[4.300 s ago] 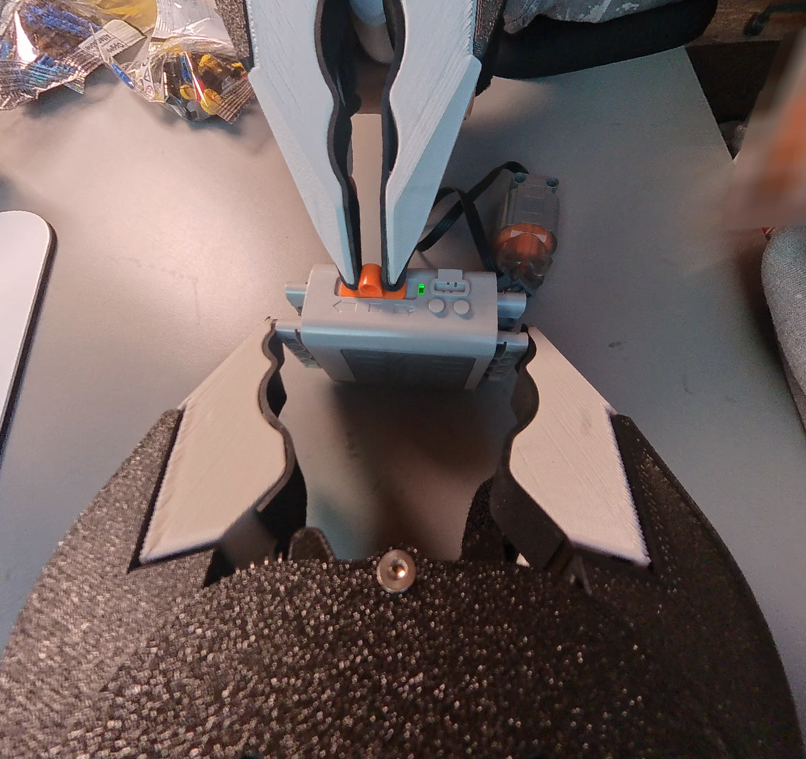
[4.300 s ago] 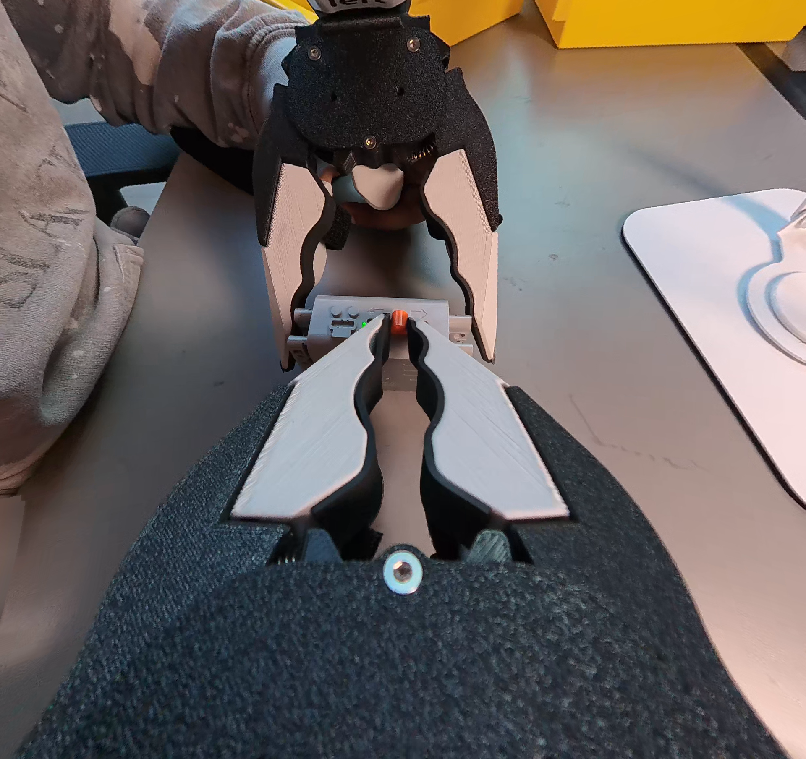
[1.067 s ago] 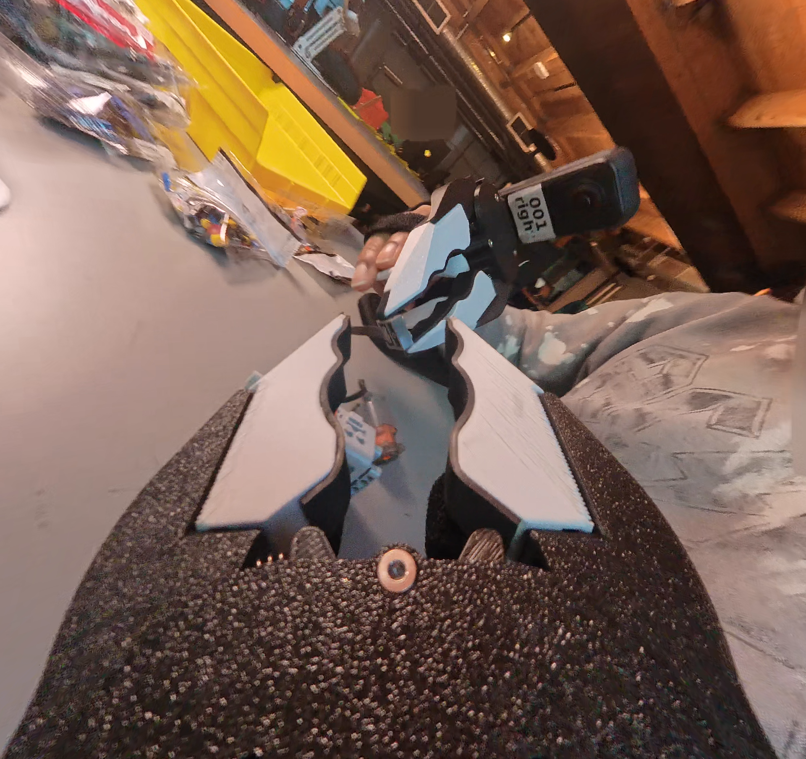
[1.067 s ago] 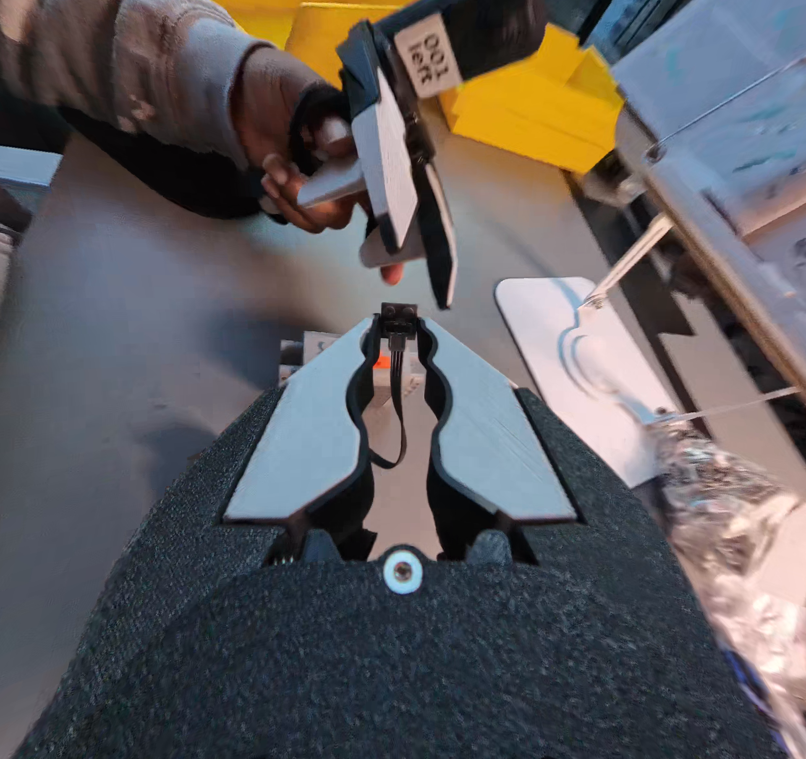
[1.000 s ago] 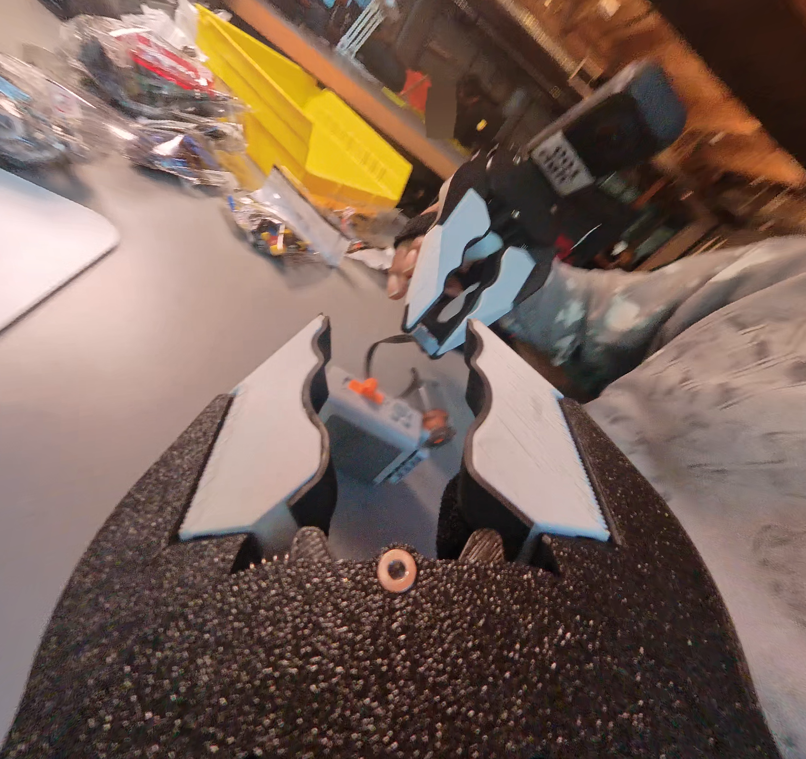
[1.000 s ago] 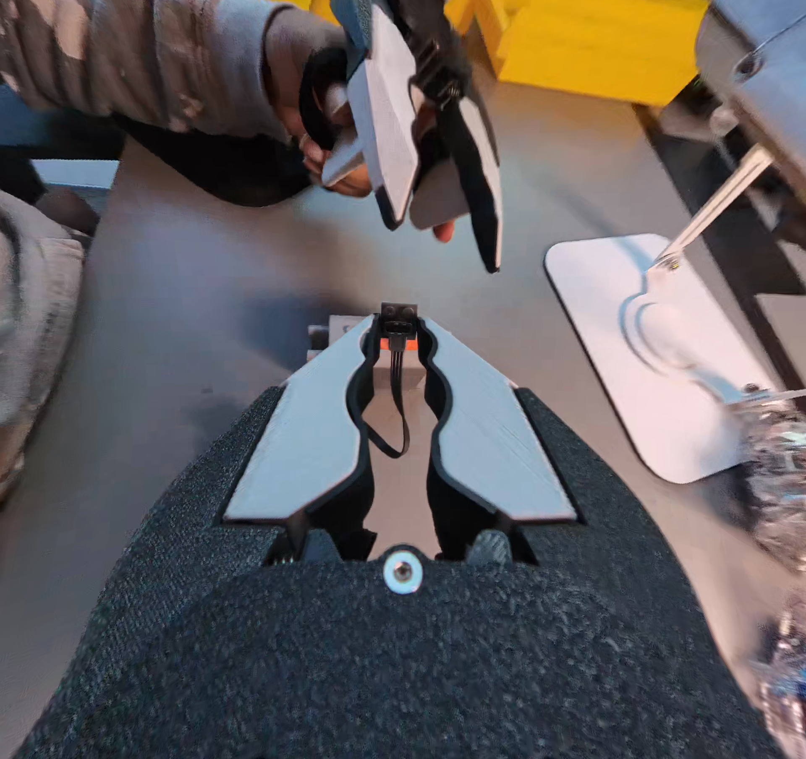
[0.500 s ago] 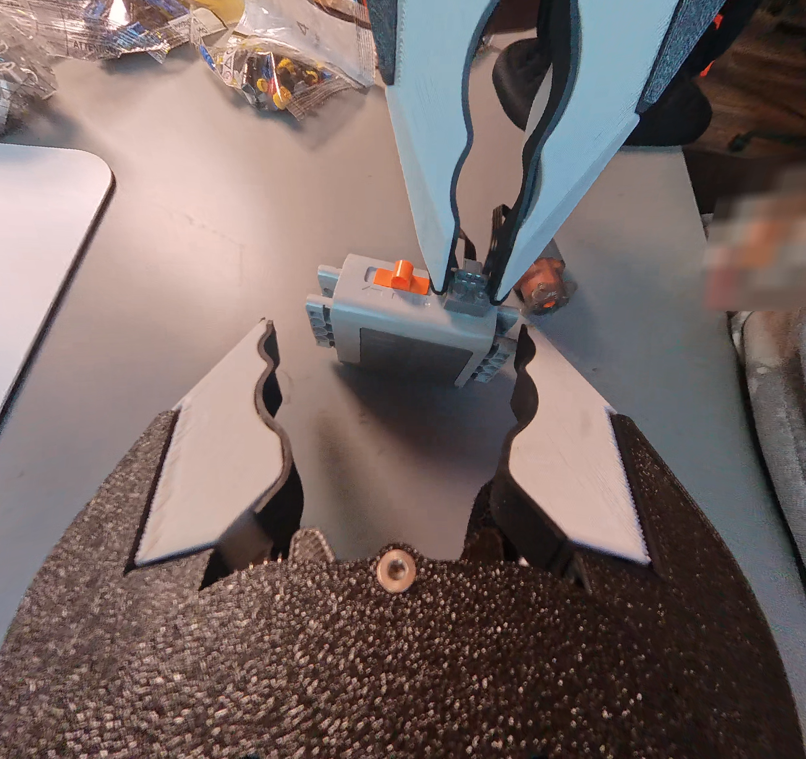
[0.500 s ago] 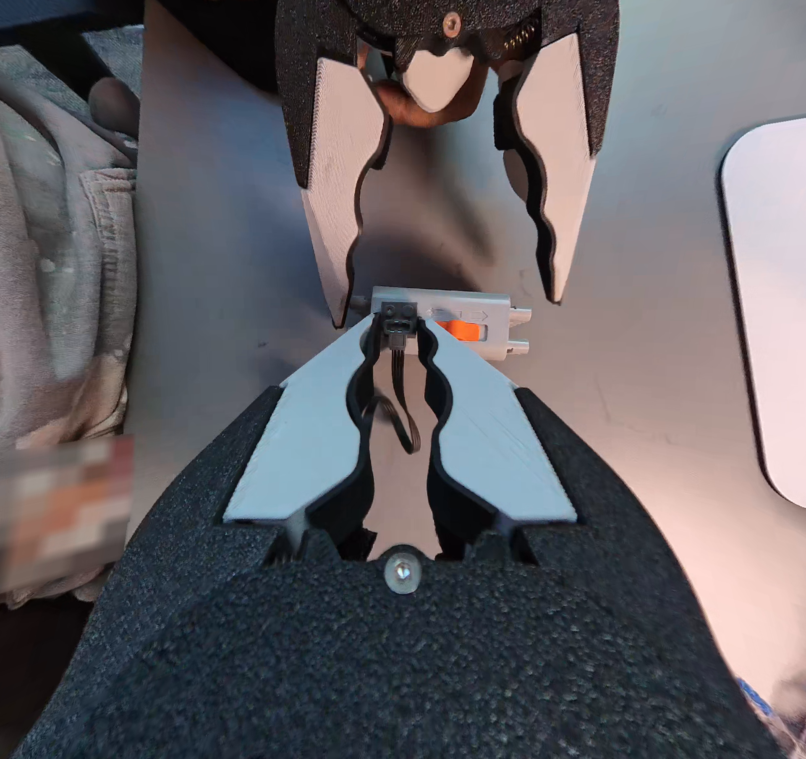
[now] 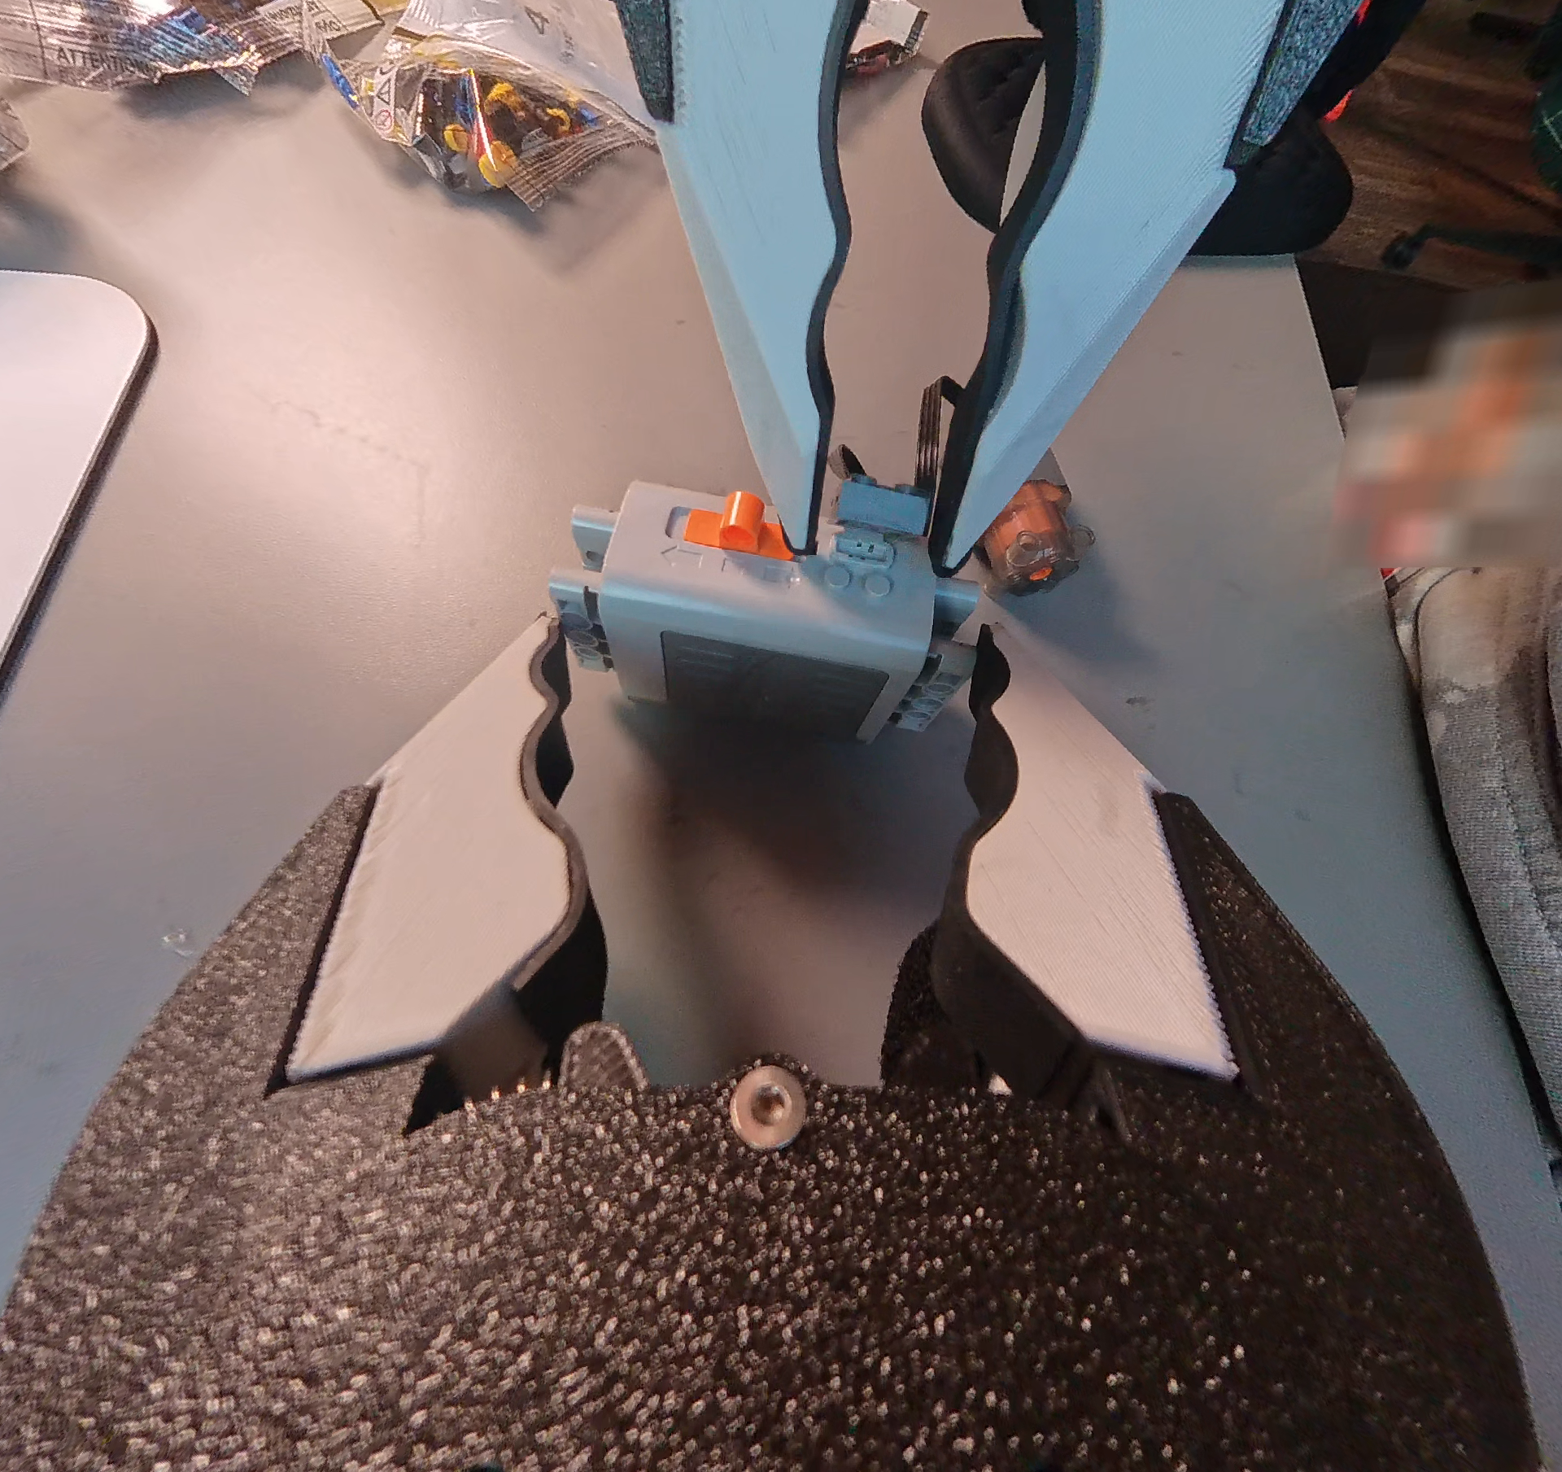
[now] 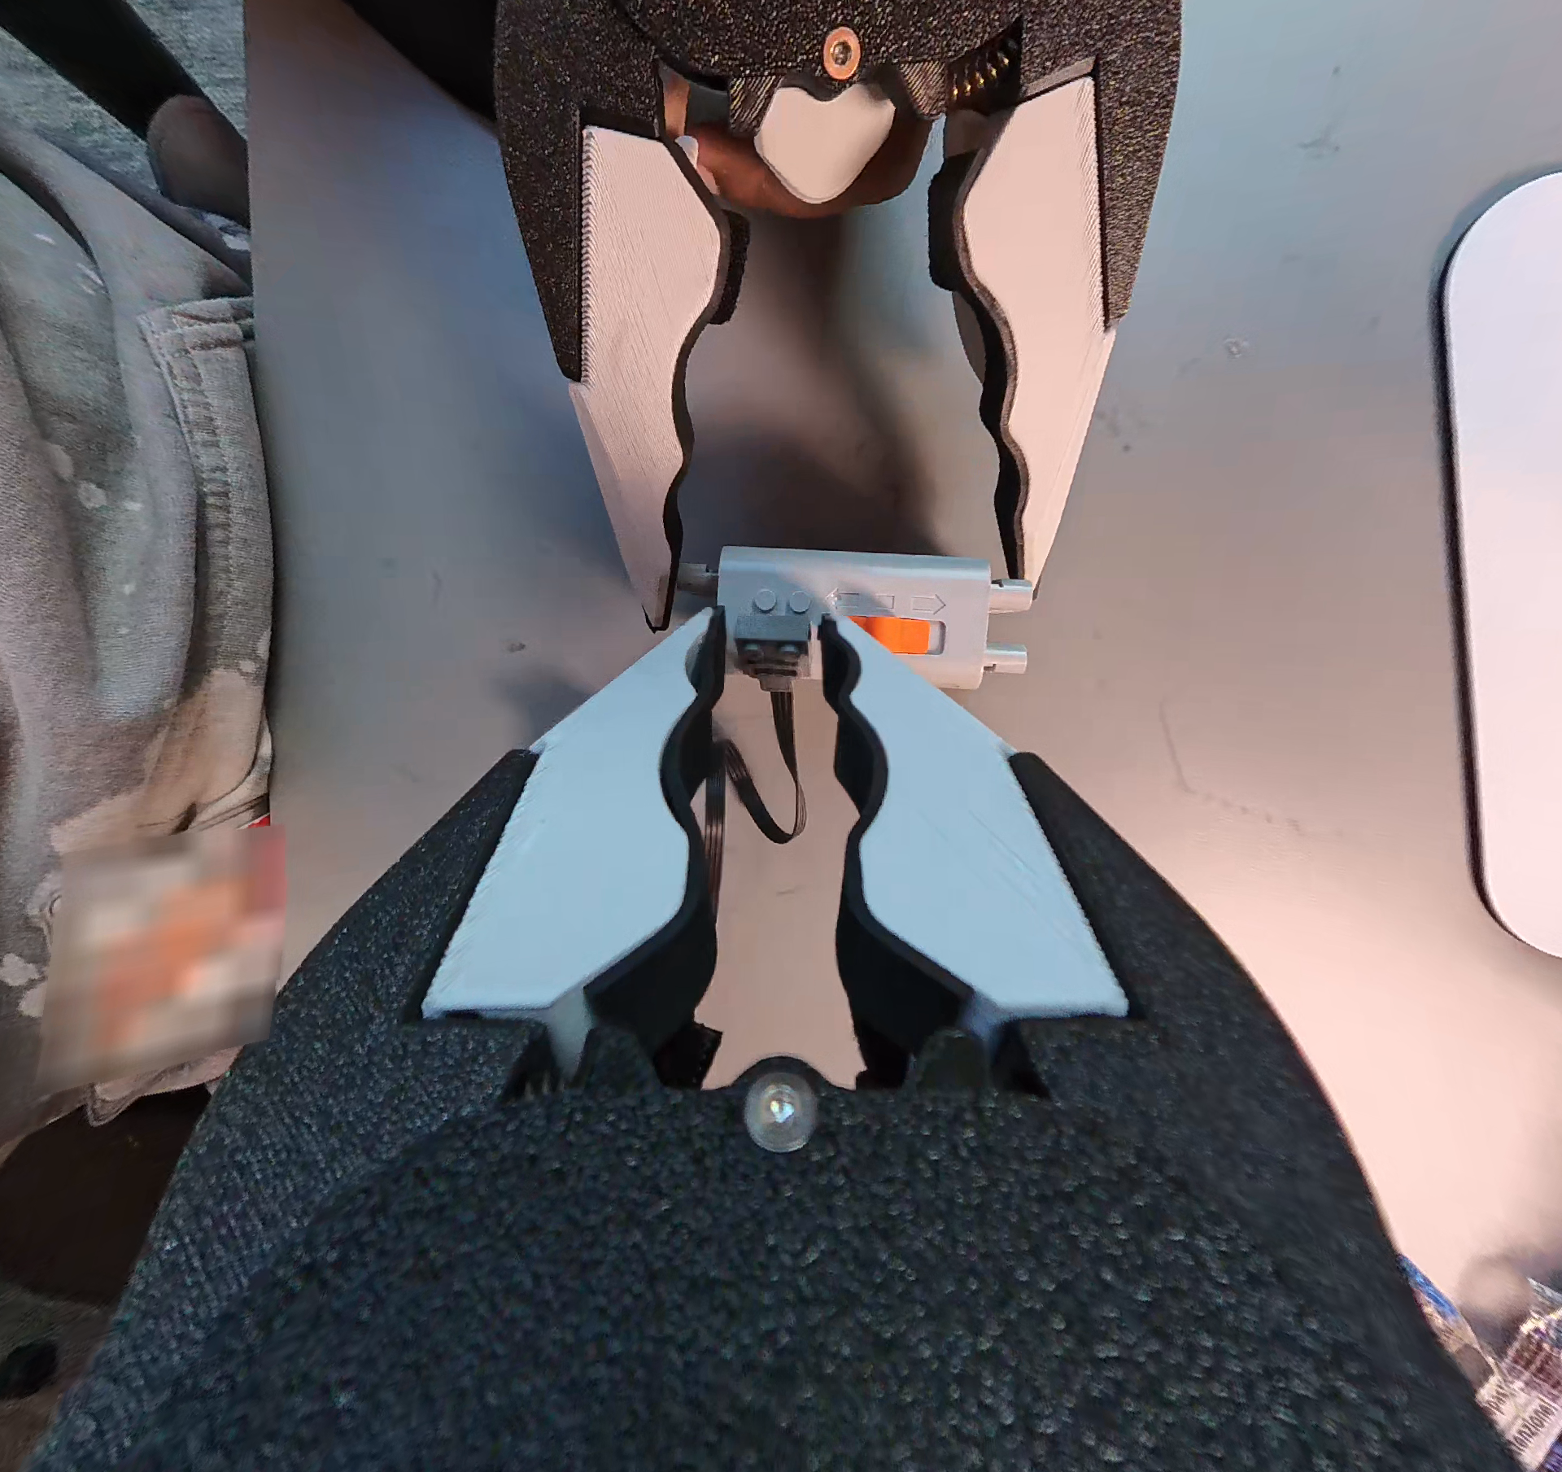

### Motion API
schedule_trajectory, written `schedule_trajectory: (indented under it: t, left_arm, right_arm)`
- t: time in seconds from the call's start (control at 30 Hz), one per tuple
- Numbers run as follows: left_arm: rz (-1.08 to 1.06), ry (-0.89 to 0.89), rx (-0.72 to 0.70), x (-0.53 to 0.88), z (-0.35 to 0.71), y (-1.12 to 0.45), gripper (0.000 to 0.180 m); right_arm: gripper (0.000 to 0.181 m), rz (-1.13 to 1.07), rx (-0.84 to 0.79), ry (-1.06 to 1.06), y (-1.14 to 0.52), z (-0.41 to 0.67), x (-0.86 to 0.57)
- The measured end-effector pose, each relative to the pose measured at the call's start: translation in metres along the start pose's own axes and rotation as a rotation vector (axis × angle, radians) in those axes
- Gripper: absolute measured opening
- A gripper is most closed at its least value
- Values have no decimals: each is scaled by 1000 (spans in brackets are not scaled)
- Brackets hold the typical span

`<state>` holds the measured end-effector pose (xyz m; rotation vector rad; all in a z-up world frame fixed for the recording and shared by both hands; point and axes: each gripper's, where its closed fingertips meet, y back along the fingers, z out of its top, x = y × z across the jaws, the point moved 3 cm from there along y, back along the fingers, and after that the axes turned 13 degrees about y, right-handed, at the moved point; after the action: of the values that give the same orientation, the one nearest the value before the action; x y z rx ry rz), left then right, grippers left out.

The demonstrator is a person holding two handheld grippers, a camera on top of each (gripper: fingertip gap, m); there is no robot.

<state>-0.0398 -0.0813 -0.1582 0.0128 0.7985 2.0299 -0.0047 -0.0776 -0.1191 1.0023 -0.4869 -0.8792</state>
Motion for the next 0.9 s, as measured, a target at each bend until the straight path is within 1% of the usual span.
schedule_trajectory:
  t: [0.1, 0.4, 0.5, 0.6, 0.67, 0.8, 0.9]
  left_arm:
    - [0, 2, 0, 0, 0, 0, 93]
    - [-6, 10, 0, 0, 0, 0, 93]
    - [-8, 12, -2, 0, -1, 0, 93]
    - [-9, 14, -2, 0, -1, 0, 93]
    - [-8, 14, 0, 0, -1, 1, 93]
    - [-4, 14, 3, 1, -1, 1, 92]
    - [-3, 18, 2, 1, -1, 2, 91]
  right_arm:
    - [22, -16, -11, 7, 4, -1, -1]
    - [19, -78, -113, 47, 15, -4, 1]
    - [13, -85, -116, 53, 13, -6, 0]
    - [13, -89, -132, 60, 14, -6, 0]
    - [15, -92, -175, 34, 23, -5, 0]
    - [19, -219, -144, -42, 40, -32, -14]
    - [24, -296, -149, -146, 48, -55, -16]
